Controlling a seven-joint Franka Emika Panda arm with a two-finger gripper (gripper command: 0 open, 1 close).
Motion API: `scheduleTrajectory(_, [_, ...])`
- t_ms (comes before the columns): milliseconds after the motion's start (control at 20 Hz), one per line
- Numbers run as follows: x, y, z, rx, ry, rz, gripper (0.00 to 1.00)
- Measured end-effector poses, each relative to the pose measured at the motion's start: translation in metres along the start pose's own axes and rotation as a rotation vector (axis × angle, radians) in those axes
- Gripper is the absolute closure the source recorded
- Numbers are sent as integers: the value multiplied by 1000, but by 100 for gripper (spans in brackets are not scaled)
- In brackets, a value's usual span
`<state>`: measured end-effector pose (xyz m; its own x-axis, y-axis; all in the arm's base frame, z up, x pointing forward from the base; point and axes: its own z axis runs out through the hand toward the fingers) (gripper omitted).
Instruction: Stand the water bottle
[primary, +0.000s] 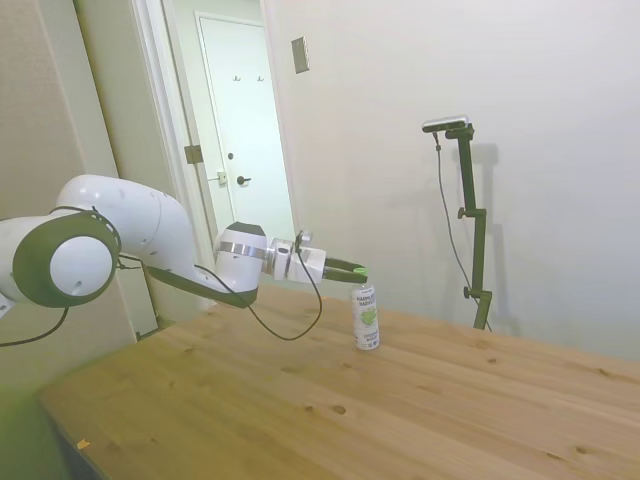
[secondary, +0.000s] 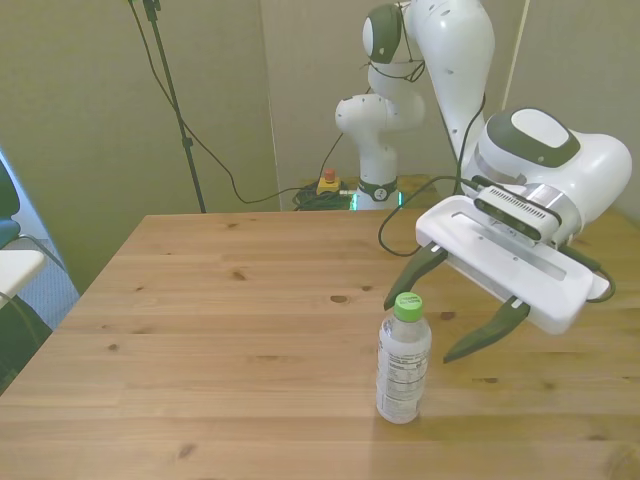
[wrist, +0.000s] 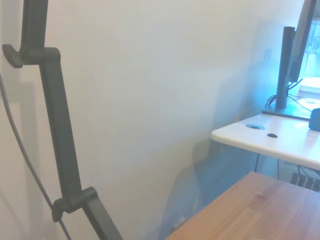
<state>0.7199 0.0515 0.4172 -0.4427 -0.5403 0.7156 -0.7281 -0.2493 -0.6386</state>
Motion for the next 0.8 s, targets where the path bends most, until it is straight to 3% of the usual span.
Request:
scheduleTrajectory(300, [47,3,-9,-67,-64,18,0])
scheduleTrajectory(550, [102,-1,-38,-112,-303,-31,0])
scheduleTrajectory(800, [133,20,-76,-150,-533,-118,0])
